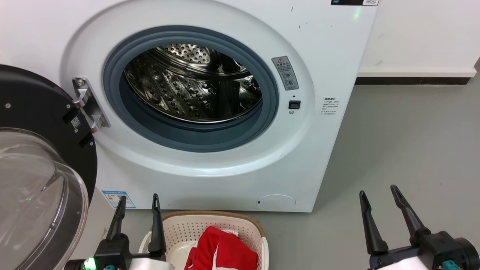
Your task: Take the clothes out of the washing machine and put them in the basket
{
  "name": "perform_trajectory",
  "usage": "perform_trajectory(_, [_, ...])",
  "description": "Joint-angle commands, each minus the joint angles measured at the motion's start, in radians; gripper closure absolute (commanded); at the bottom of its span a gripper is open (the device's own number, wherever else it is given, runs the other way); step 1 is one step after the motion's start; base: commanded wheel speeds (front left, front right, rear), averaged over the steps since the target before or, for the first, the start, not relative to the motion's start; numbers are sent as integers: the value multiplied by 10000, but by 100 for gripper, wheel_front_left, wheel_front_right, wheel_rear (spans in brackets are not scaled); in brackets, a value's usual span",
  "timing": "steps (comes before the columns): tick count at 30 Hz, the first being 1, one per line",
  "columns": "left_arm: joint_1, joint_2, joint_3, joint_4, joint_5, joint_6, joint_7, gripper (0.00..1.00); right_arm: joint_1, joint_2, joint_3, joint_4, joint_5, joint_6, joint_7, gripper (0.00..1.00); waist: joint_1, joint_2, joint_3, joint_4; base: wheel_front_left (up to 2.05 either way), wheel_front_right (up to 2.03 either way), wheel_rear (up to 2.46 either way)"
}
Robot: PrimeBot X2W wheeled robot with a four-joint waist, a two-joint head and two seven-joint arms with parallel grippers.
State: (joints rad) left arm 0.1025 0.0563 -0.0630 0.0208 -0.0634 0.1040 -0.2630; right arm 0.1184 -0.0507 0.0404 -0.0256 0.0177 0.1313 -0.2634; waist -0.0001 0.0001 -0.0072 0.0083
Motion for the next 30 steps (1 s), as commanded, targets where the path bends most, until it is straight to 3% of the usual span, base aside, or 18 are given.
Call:
perform_trajectory(1, [89, -14, 29, -55, 58, -43, -25, 0, 149, 11, -9, -4, 43, -11, -19, 0, 1, -1, -50, -13, 0, 0, 0])
perform_trajectory(23, [305, -67, 264, 206, -12, -211, -26, 0, 293, 11, -15, 56, 278, -9, -19, 0, 1, -1, -363, -206, 0, 0, 0])
perform_trajectory(24, [236, -44, 265, 190, -20, -213, 2, 100, 161, 0, -4, 31, 199, 0, 0, 100, 1, -1, -365, -207, 0, 0, 0])
perform_trajectory(30, [255, -46, 297, 556, -651, -307, 184, 100, 197, -22, 30, 306, 844, 0, 91, 100, 1, -1, -355, -204, 0, 0, 0])
